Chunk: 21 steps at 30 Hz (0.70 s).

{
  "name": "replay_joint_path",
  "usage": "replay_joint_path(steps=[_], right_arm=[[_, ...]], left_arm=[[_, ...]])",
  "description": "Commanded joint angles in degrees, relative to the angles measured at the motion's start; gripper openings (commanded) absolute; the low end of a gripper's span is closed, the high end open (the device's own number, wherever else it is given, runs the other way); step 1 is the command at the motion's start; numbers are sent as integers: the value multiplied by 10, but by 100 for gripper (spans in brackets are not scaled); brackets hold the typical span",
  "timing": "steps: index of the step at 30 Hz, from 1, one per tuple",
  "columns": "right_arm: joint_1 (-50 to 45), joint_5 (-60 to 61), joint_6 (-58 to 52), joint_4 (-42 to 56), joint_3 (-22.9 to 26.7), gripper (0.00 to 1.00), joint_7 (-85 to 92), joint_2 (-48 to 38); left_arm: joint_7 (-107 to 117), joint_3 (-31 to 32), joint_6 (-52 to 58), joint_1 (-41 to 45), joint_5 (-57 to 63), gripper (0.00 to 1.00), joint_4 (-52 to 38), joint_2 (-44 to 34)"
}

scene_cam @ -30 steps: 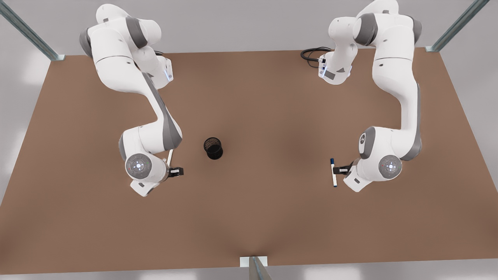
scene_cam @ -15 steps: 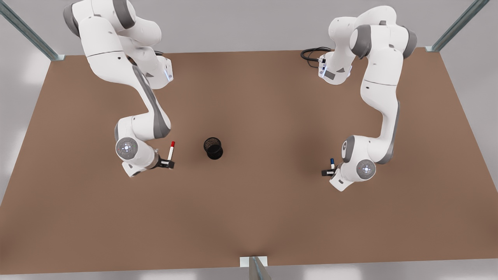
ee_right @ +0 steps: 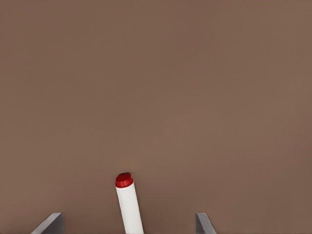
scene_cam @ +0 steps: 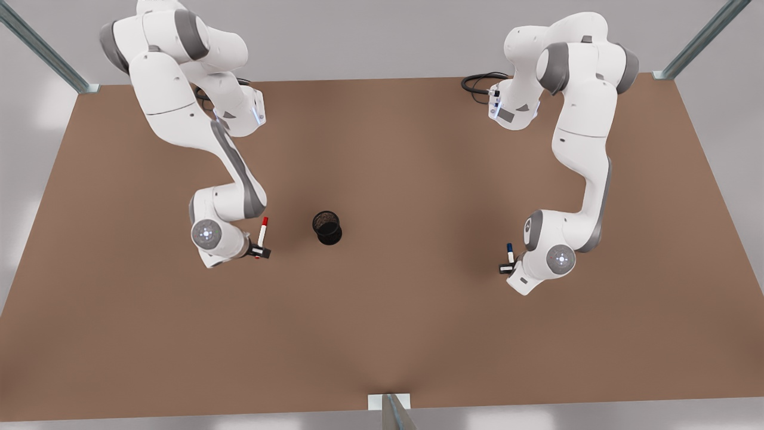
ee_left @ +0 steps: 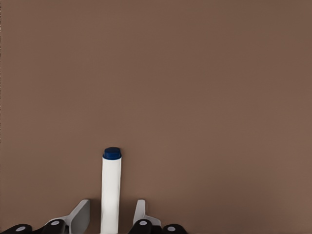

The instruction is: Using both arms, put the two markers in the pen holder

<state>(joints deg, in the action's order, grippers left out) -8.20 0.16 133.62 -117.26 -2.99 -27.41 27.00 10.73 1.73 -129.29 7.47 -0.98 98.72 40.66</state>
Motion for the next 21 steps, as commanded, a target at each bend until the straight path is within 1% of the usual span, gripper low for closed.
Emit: replay_joint_path(steps=[1,3,5,10,12,14,21], right_arm=[[0,1,20,2,0,100,-29,5],[-1,0,20,5,0,100,-24,12],[-2,0,20,5,-1,100,-3,18],[-1,1,11,3,-1,100,91,28],[-1,1,9,3,-1,100,107,30],[-2,1,3,4,-1,100,125,34],[-2,1,-6,6,-1,100,191,35]], left_arm=[[2,-1,-3,0,2,56,0,0],[2,-1,-3,0,2,52,-1,-1],[3,-1,-3,0,2,50,-1,-1],[5,-1,-3,0,2,45,-1,-2],[6,-1,-3,0,1,40,-1,-2],[6,-1,-3,0,1,38,-1,-2],[6,-1,-3,0,0,34,-1,-2]])
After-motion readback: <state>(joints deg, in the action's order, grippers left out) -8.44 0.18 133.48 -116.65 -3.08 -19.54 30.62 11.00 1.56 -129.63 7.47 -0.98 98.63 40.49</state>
